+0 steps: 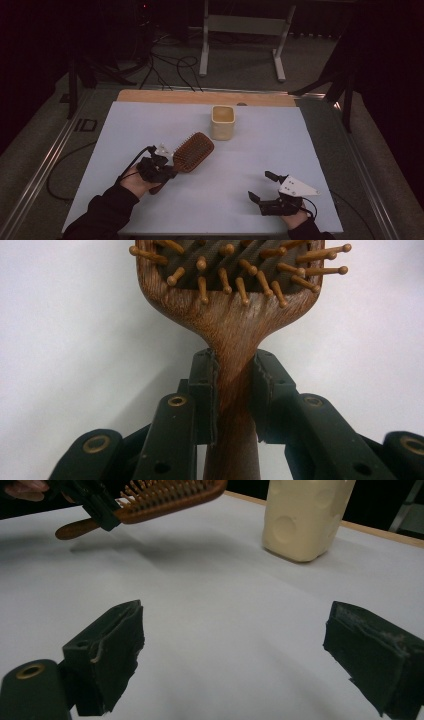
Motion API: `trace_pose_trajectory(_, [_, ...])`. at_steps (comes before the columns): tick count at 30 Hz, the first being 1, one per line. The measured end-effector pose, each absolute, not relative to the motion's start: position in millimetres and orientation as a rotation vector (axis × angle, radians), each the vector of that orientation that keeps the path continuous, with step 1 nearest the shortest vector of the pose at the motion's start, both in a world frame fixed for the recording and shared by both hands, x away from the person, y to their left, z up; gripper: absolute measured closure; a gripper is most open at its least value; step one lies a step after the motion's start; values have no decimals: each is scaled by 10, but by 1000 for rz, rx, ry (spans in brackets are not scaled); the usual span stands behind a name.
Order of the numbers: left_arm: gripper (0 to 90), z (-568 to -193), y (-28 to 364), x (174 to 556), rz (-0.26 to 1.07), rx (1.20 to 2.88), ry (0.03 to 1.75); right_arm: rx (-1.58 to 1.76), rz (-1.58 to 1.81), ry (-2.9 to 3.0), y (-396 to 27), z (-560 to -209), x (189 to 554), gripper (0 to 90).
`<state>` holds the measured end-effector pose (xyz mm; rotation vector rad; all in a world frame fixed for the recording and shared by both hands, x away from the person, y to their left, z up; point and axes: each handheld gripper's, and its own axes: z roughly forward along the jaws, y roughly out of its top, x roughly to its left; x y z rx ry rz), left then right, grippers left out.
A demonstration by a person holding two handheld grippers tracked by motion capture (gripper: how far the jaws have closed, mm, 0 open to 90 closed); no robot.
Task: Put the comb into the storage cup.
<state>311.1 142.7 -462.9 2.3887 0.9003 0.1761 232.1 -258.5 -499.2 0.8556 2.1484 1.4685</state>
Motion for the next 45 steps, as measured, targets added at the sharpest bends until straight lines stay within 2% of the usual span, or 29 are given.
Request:
trace_pose_trajectory(13, [743,-4525,1407,3037,258,2283,826,860,1466,2143,-2586,-4991,2323,89])
trace_pose_trajectory(45, [743,-4648,1589,2817,311,2076,747,874,1458,2154,-2564,-4996,2345,89])
